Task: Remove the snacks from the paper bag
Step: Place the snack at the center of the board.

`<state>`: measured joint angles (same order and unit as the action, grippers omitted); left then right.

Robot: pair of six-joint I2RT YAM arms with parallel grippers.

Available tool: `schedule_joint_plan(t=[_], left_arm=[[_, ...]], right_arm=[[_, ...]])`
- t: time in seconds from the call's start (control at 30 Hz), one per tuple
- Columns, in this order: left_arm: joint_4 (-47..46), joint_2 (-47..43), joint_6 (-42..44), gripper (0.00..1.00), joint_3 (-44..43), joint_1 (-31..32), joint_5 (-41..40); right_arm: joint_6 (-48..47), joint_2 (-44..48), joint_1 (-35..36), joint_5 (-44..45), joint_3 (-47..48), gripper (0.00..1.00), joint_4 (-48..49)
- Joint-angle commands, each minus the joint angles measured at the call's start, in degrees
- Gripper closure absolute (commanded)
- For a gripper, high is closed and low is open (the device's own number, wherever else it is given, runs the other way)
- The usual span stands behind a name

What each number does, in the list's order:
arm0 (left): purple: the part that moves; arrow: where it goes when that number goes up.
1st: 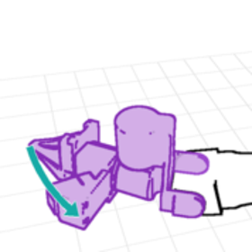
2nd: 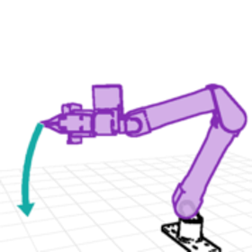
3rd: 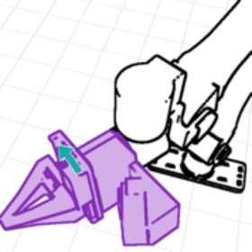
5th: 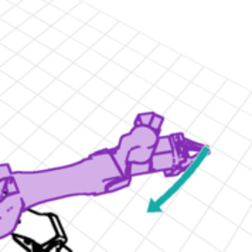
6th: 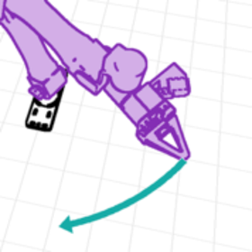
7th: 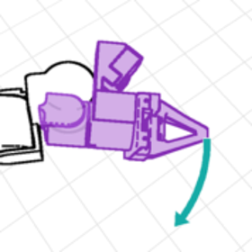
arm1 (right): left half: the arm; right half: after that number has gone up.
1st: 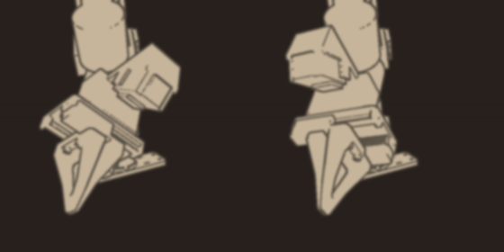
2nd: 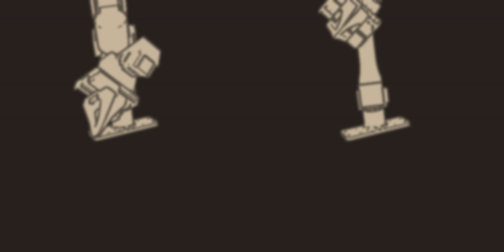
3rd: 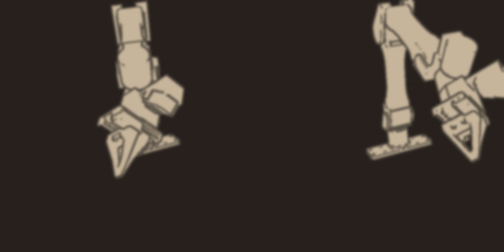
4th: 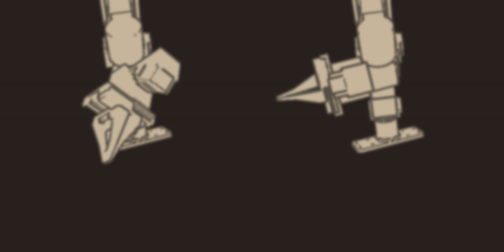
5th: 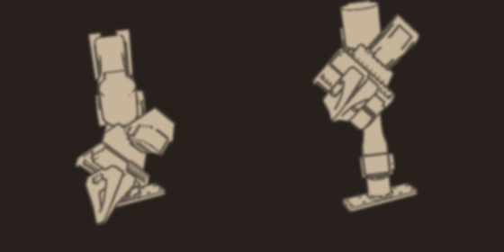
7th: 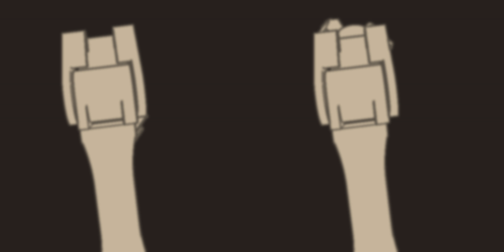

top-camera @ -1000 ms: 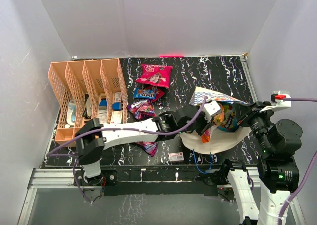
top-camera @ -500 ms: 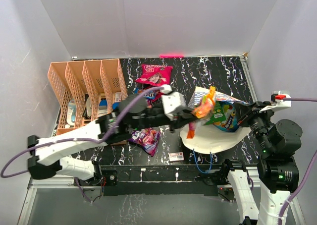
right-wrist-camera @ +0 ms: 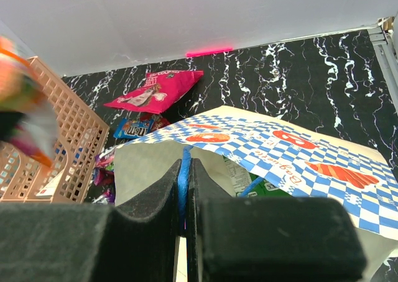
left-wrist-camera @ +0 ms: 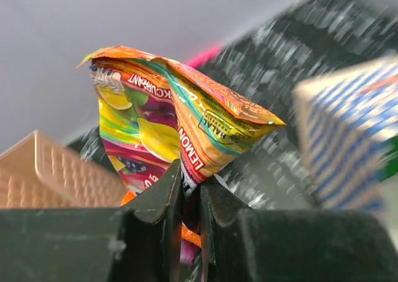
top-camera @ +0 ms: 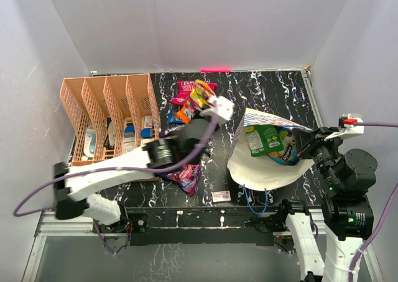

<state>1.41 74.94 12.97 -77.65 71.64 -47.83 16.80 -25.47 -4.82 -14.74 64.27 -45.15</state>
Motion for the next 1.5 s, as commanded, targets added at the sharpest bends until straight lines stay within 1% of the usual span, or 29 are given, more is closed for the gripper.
schedule_joint_plan(t=[0.0, 0.07, 0.1, 0.2, 0.27, 0.3, 0.47, 0.6, 0.7, 0.87, 1.0, 1.03, 1.13, 1.2, 1.3, 1.37, 1.47], left_arm=[[20.97, 11.31, -6.84, 1.0, -3.89, -1.57, -21.13], [31.28, 13.67, -15.61, 1.0, -5.55, -3.57, -18.93], [34.71, 14.35, -18.84, 1.0, -5.47, -4.78, -17.33], [39.77, 15.71, -24.87, 1.0, -2.69, -8.19, -11.13], [42.69, 17.03, -27.29, 1.0, -1.9, -10.0, -5.19], [43.85, 17.76, -28.16, 1.0, -2.0, -10.44, -3.44], [50.72, 23.5, -30.73, 1.0, -4.71, -10.81, -0.65], [60.33, 29.16, -37.6, 1.0, -7.22, -10.82, -0.73], [60.62, 28.84, -38.55, 1.0, -5.61, -10.8, 1.16], [53.97, 26.59, -36.32, 1.0, -2.58, -10.82, 12.9], [51.2, 27.39, -36.16, 1.0, -1.36, -10.81, 17.01], [51.01, 27.51, -36.76, 0.98, -0.78, -10.82, 16.59], [49.14, 26.63, -37.31, 0.75, 1.64, -10.77, 16.0], [48.41, 25.37, -37.4, 0.63, 2.18, -10.9, 16.45], [48.71, 22.53, -36.88, 0.46, 0.08, -10.88, 16.04], [47.16, 19.09, -34.89, 0.38, -1.82, -10.86, 15.34], [41.26, 13.41, -29.03, 0.31, -4.85, -10.86, 16.39]], right_arm=[[-0.07, 0.89, 0.41, 0.25, 0.38, 0.92, 3.86], [-0.03, 0.87, 0.46, 0.07, 0.25, 0.92, 3.84], [-0.02, 0.83, 0.42, 0.02, 0.2, 0.92, 3.84], [0.05, 0.85, 0.42, -0.07, -0.01, 0.92, 4.08], [0.15, 0.89, 0.45, -0.27, -0.23, 0.92, 4.26], [0.12, 0.93, 0.42, -0.36, -0.28, 0.92, 4.26], [0.18, 0.99, 0.42, -0.34, -0.25, 0.92, 4.03], [0.2, 0.86, 0.38, -0.17, 0.47, 0.92, 3.8], [0.25, 1.02, 0.35, -0.07, 0.15, 0.92, 3.9], [0.69, 1.14, 0.36, -0.87, -0.72, 0.92, 4.32], [0.74, 1.11, 0.39, -0.86, -0.31, 0.92, 4.14], [0.7, 1.13, 0.43, -0.75, -0.22, 0.92, 4.06], [0.72, 1.37, 0.42, -0.35, -0.18, 0.92, 3.8], [0.72, 1.53, 0.44, -0.29, -0.26, 0.92, 3.74], [0.54, 1.52, 0.41, -0.29, -0.37, 0.92, 3.75], [0.48, 1.54, 0.44, -0.29, -0.46, 0.92, 3.81], [0.3, 1.43, 0.42, -0.29, -0.55, 0.92, 3.94]])
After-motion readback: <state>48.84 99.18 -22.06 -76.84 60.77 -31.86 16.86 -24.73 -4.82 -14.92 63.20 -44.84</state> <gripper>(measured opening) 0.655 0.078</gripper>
